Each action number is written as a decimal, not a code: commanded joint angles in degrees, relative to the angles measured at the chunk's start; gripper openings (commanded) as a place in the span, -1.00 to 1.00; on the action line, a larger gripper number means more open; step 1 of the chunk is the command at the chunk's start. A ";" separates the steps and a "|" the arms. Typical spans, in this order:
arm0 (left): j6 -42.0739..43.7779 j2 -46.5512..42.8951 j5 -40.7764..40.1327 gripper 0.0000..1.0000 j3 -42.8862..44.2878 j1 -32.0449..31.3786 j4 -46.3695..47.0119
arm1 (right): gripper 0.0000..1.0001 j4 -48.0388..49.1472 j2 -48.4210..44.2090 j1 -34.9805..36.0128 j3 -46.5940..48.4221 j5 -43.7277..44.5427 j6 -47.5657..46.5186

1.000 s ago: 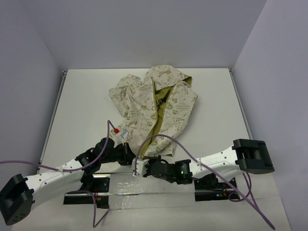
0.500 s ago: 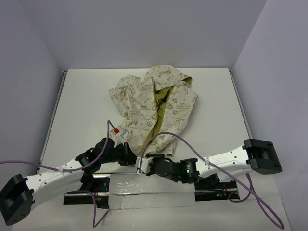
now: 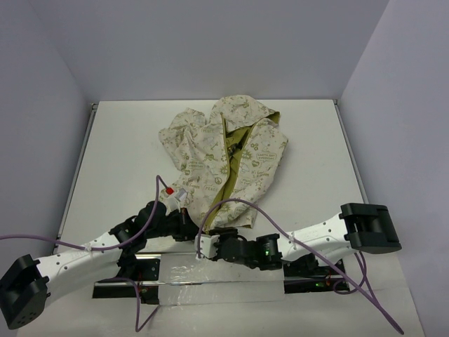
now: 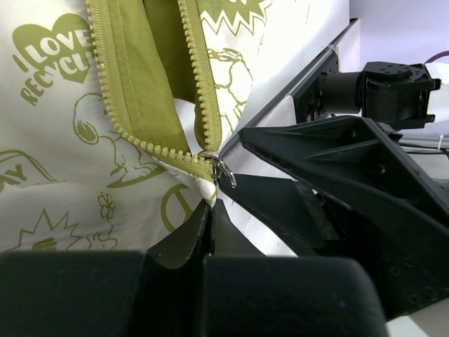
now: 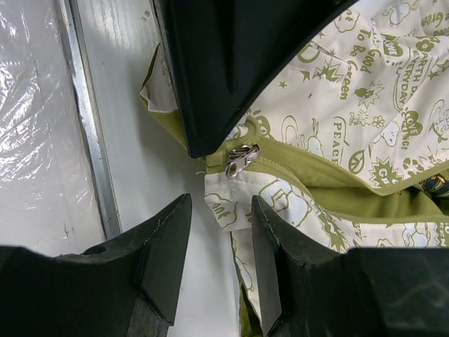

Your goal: Zip up the jacket

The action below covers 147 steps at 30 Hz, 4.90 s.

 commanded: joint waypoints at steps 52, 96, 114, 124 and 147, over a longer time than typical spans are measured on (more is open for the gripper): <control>0.34 -0.46 1.61 -1.00 -0.37 -0.48 1.75 | -0.13 8.28 2.49 -3.07 3.48 -0.44 -2.72; -0.36 -2.00 1.30 -1.00 -0.65 -2.14 0.63 | -1.00 -7.81 2.54 -10.12 13.73 -2.87 0.70; -0.16 -4.30 0.05 -1.00 1.24 -4.14 -3.94 | -1.00 -14.61 11.00 -24.93 24.17 -1.55 0.86; 0.91 -3.89 0.06 -1.00 3.09 -4.30 -5.71 | -1.00 -15.18 9.35 -30.69 23.83 -3.52 0.66; -2.25 -3.51 -2.98 -1.00 5.94 -9.91 -8.71 | -1.00 -12.74 23.72 -61.19 45.72 -13.03 -2.85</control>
